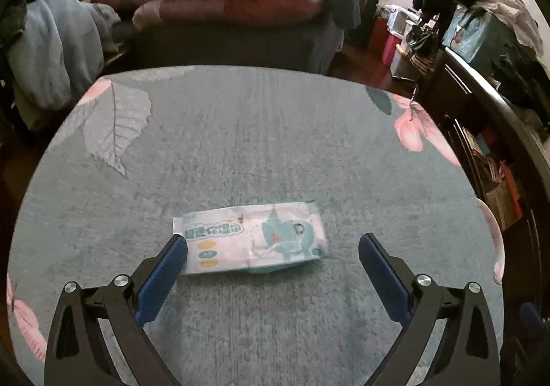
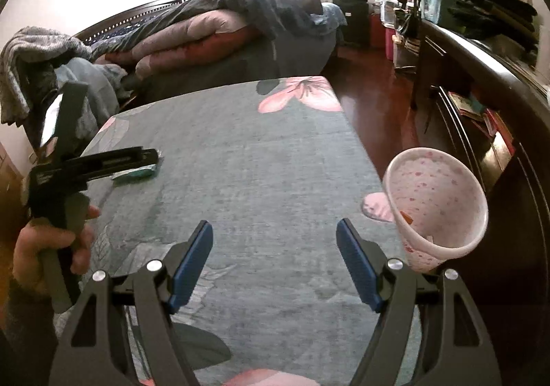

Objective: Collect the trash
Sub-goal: 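Grasp the wet-wipe pack with the left tool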

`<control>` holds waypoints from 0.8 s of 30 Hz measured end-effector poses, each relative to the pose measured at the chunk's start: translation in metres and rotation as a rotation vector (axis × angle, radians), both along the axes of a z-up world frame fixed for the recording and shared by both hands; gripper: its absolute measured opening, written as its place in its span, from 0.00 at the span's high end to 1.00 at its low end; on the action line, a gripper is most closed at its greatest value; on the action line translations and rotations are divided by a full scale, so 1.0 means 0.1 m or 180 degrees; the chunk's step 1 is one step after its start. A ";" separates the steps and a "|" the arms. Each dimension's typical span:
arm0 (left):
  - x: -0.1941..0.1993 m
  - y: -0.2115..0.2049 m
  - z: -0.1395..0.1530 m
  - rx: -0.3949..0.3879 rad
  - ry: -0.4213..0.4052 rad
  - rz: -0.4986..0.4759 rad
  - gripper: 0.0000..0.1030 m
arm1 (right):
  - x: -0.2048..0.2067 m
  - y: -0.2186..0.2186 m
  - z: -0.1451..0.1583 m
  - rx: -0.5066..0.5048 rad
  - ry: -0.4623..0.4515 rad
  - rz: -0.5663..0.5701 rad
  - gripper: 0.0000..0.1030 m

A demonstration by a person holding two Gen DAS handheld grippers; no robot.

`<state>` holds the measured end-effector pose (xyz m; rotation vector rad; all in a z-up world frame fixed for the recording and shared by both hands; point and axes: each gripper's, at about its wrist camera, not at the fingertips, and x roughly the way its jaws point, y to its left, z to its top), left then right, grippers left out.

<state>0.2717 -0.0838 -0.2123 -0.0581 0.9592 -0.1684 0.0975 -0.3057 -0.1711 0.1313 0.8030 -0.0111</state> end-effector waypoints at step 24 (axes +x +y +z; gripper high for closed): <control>0.00 0.20 0.04 -0.0090 -0.0274 -0.0004 0.89 | 0.05 0.27 0.00 0.0038 0.0023 0.0251 0.27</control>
